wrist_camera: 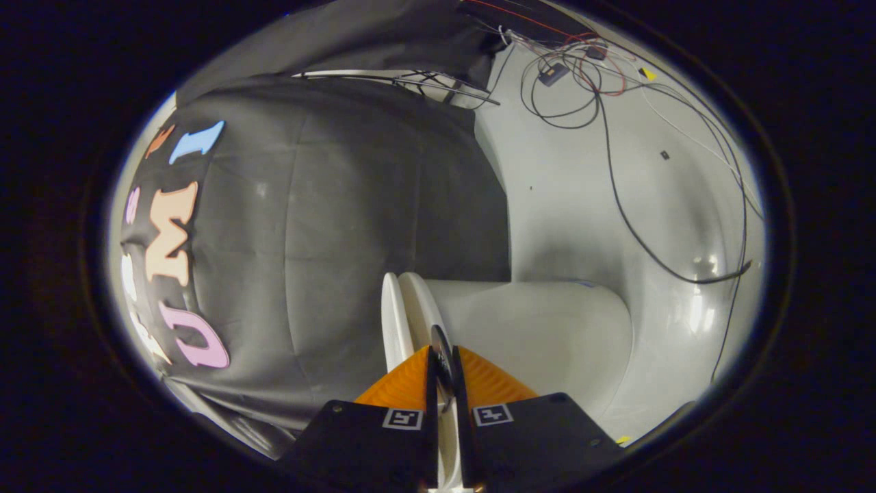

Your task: Open the toilet lid.

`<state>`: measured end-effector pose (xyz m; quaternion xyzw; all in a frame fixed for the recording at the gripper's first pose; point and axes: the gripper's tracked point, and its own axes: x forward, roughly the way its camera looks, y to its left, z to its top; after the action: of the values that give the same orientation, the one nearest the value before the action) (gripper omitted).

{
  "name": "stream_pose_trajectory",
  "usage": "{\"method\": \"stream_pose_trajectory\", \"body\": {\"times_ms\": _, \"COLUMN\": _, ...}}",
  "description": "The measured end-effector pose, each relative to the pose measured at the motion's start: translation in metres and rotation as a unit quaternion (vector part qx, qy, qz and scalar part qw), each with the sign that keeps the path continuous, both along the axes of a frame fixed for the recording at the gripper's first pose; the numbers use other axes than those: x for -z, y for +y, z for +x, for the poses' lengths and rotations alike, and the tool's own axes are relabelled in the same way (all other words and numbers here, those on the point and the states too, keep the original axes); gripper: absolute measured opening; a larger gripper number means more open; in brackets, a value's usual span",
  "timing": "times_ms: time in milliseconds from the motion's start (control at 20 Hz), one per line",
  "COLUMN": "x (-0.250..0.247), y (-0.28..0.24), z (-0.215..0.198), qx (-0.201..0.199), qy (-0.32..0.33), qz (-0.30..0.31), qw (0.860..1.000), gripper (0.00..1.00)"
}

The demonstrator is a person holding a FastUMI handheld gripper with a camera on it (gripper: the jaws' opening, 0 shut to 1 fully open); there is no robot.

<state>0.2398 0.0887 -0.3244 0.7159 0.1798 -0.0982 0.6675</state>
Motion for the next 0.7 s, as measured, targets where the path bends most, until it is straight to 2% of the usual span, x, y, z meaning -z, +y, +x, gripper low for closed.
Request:
{"method": "stream_pose_trajectory", "body": {"times_ms": 400, "x": -0.044, "y": 0.002, "z": 0.004, "qx": -0.012, "qy": -0.035, "qz": -0.083, "qw": 0.996, "gripper": 0.12}}
{"method": "stream_pose_trajectory", "body": {"times_ms": 700, "x": -0.087, "y": 0.009, "z": 0.006, "qx": -0.03, "qy": -0.055, "qz": -0.161, "qw": 0.985, "gripper": 0.12}}
